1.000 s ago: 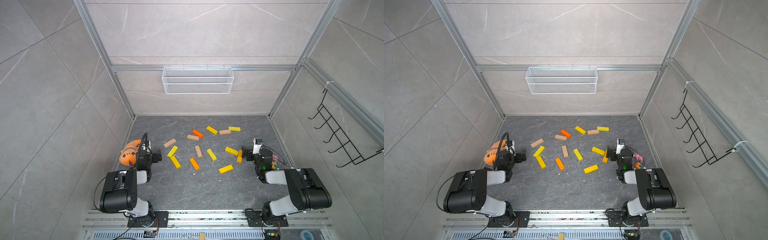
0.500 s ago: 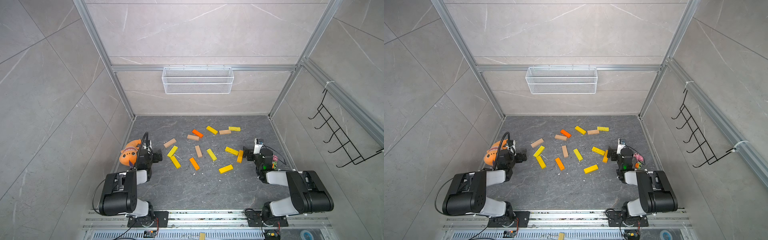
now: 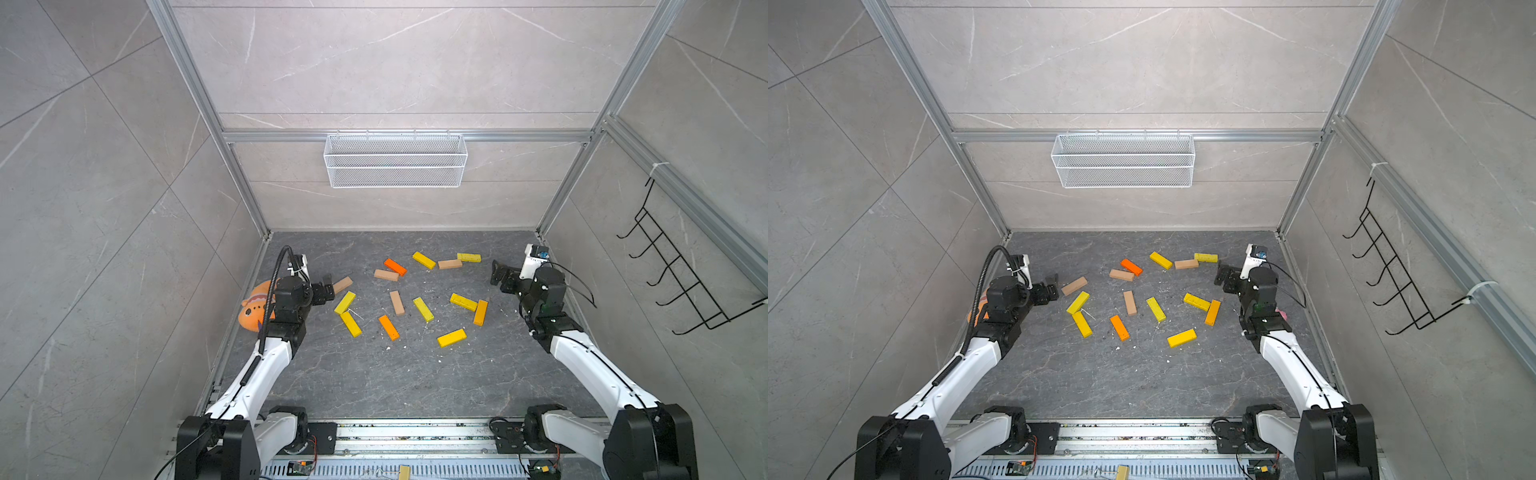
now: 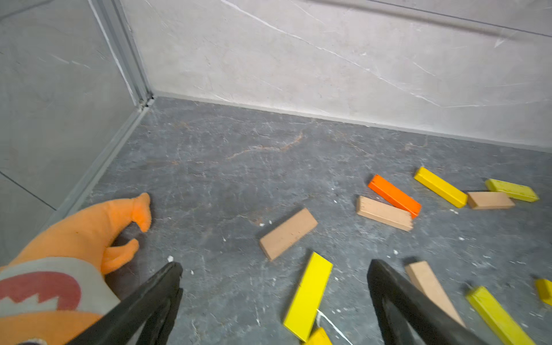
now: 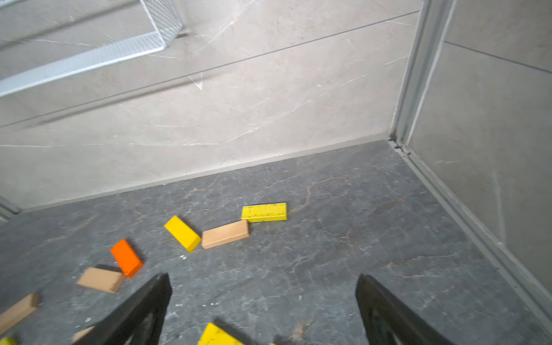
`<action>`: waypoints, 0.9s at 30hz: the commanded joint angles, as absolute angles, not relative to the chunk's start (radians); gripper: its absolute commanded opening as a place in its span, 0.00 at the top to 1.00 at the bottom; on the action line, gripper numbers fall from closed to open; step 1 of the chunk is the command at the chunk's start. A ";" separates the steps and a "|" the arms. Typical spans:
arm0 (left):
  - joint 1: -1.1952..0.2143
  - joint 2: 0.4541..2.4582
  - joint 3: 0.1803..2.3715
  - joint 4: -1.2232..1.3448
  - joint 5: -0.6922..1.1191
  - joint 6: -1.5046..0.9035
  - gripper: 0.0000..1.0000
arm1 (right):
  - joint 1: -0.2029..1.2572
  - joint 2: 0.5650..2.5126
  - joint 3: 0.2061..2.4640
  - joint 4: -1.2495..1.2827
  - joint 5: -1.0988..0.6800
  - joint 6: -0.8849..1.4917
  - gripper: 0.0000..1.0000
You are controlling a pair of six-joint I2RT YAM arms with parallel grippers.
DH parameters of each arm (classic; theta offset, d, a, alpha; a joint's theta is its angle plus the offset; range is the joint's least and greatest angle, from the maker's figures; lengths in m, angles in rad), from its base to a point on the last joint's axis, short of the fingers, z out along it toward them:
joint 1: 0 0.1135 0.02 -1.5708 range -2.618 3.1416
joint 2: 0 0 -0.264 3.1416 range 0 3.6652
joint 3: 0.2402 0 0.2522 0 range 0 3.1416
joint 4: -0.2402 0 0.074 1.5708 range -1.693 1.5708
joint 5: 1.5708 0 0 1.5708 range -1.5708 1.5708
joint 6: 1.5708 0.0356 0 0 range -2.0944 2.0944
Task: Assemble the number 8 with building blocks
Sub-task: Pick up the building block from the center of the board.
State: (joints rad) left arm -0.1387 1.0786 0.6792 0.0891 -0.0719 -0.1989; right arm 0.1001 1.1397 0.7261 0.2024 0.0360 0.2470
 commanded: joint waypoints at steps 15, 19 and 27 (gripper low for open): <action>-0.370 0.995 0.753 -0.446 -0.011 -0.551 0.00 | 0.387 1.231 0.847 -0.008 0.042 0.397 0.01; -0.426 0.978 0.722 -0.507 -0.057 -0.621 0.00 | 0.429 1.254 0.853 0.000 0.089 0.412 0.01; -0.512 0.985 0.671 -0.592 -0.102 -0.787 0.07 | 0.456 1.260 0.810 0.014 0.115 0.446 0.01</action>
State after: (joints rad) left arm -0.4900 0.9936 0.6838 -0.5327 -0.0685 -0.6891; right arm 0.4511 1.2629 0.8219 -0.0036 0.0818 0.4191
